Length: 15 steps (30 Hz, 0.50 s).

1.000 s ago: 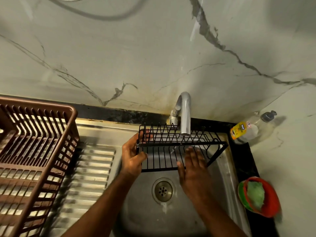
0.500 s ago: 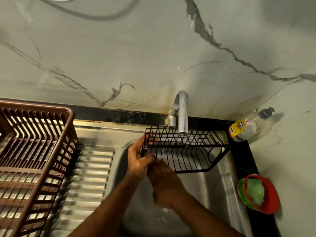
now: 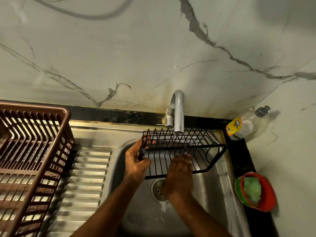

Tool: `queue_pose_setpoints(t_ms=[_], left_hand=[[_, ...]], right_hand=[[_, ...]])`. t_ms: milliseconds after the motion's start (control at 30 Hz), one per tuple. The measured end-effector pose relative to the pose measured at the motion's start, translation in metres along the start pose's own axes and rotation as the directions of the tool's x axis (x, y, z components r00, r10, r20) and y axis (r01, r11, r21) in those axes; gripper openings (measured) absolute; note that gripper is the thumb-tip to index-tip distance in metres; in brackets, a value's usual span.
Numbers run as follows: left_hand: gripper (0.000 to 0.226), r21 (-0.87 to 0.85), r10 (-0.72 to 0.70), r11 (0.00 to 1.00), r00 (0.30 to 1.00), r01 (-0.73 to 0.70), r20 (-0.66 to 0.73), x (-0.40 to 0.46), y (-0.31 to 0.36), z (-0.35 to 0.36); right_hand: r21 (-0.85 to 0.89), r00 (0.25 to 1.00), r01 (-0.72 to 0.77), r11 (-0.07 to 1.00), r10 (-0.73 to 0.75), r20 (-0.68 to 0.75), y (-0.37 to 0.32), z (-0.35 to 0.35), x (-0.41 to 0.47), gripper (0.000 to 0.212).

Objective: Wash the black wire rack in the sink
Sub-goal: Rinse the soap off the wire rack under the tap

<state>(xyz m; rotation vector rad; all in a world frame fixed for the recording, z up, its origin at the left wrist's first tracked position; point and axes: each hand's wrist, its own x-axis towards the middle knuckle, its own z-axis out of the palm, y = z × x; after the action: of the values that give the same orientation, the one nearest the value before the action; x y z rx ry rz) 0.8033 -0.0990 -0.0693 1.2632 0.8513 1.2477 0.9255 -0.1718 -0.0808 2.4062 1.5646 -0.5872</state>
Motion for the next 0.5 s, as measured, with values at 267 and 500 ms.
queue_pose_setpoints(t_ms=[267,500], left_hand=[[0.051,-0.041,-0.145,0.989,0.985,0.142,-0.096,0.001,0.009,-0.013],[0.042,0.109,-0.258,0.961,0.966,0.256,0.008,0.016,0.025,-0.041]], right_hand=[[-0.020,0.818,0.575,0.818,-0.573,0.053,-0.023,-0.006,-0.018,0.111],[-0.098,0.941,0.338,0.936,-0.336,0.033,0.058,-0.005,0.008,0.098]])
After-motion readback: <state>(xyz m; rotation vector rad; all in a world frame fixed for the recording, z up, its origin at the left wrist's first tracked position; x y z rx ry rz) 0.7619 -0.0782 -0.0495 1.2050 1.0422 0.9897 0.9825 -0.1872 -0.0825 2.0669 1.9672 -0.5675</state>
